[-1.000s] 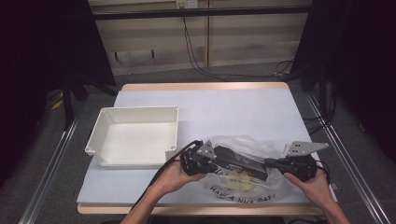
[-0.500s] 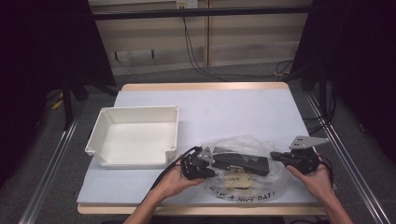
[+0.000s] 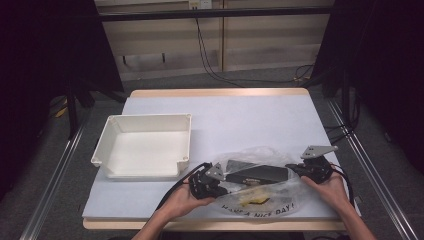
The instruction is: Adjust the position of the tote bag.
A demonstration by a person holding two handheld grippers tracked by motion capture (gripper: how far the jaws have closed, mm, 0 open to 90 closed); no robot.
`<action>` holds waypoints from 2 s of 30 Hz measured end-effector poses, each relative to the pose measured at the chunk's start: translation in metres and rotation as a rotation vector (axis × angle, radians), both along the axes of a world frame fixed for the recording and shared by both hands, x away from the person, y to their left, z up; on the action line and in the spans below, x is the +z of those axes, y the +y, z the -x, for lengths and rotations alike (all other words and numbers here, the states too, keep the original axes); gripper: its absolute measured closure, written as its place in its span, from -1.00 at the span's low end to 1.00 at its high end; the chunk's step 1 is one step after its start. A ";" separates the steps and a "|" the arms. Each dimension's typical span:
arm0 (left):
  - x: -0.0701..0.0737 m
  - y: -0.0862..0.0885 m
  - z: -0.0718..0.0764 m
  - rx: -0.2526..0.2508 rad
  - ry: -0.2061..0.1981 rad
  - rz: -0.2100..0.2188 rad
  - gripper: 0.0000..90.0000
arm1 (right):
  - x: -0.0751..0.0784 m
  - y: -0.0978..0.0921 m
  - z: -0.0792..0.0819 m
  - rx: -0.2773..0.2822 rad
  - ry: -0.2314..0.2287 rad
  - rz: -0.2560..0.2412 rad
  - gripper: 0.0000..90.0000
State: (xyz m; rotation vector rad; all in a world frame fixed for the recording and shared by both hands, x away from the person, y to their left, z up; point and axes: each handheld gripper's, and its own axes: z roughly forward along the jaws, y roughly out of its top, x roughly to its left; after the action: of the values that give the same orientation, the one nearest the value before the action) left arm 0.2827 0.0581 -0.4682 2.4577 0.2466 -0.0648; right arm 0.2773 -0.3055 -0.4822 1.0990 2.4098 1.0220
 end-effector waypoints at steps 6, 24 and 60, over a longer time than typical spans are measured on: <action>0.001 0.003 0.000 0.006 -0.011 -0.017 0.93 | 0.001 -0.004 0.001 -0.058 -0.035 0.072 1.00; 0.047 -0.004 -0.020 0.050 -0.066 0.075 1.00 | 0.047 0.009 0.033 0.070 -0.140 -0.136 1.00; 0.005 -0.024 -0.066 0.198 -0.041 -0.107 1.00 | 0.005 -0.002 0.066 0.066 -0.015 0.046 1.00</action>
State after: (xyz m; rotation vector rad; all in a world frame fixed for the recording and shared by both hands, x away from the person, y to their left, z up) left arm 0.3489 0.0336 -0.4633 2.5239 0.4851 0.0868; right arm 0.2113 -0.3079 -0.4768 0.9994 2.4595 0.9863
